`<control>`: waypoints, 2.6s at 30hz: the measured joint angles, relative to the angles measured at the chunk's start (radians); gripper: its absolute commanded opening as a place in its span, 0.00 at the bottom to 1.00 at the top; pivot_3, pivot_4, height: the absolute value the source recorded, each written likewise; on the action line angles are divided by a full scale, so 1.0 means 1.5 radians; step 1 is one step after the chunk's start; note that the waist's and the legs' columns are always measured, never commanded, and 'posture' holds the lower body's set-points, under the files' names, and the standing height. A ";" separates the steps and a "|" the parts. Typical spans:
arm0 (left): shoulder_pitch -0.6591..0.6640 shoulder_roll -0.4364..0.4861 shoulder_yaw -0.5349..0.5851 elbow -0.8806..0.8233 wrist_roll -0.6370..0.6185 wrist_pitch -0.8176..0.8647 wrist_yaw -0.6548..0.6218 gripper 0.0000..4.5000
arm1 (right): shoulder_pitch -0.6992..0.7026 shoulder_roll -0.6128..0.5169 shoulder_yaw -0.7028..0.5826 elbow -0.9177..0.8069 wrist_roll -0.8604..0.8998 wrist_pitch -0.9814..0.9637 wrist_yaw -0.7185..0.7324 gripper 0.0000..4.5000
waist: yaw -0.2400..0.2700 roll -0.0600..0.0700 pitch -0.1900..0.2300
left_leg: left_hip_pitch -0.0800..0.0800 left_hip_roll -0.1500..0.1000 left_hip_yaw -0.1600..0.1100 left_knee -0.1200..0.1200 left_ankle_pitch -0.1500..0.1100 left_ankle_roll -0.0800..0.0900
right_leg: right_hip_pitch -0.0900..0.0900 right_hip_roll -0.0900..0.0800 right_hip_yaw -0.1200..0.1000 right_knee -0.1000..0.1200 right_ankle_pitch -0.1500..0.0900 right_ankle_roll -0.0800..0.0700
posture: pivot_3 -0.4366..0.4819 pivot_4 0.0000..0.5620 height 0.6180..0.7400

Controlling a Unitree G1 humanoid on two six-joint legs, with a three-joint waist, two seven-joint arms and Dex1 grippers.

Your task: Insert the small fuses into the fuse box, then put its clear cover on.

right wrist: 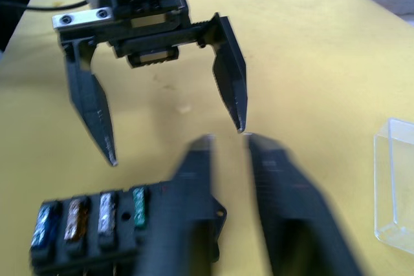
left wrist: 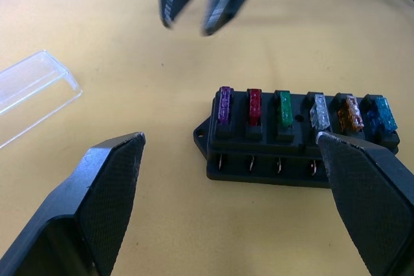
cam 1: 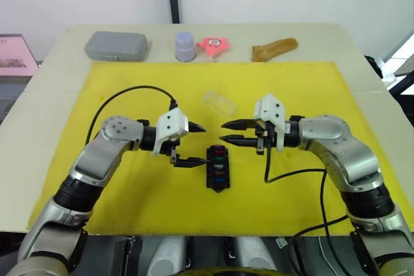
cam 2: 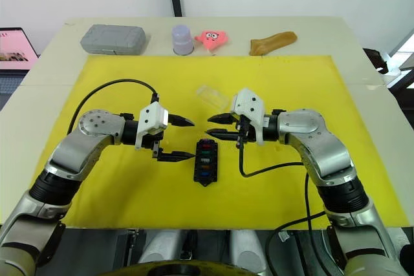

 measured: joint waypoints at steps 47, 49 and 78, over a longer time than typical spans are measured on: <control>0.156 -0.031 0.325 -0.074 -0.212 0.182 0.228 1.00 | 0.109 -0.075 -0.274 -0.087 0.135 0.234 -0.170 0.98 | 0.000 0.000 0.000 | 0.000 0.000 0.000 0.000 0.000 0.000 | 0.000 0.000 0.000 0.000 0.000 0.000 | 0.48 0.27 1.00; 0.177 -0.023 0.340 -0.084 -0.213 0.181 0.245 1.00 | 0.109 -0.085 -0.285 -0.085 0.138 0.238 -0.177 0.98 | 0.000 0.000 0.000 | 0.001 0.000 0.000 0.000 0.000 0.000 | 0.000 0.000 0.000 0.000 0.000 0.000 | 0.48 0.27 1.00; 0.220 -0.034 0.309 -0.168 -0.212 0.160 0.326 1.00 | -0.219 0.172 0.047 0.306 -0.101 0.145 -0.323 0.98 | -0.005 0.000 0.000 | 0.000 0.000 0.000 -0.001 0.000 -0.001 | -0.001 0.000 0.000 0.001 0.000 0.000 | 0.48 0.27 1.00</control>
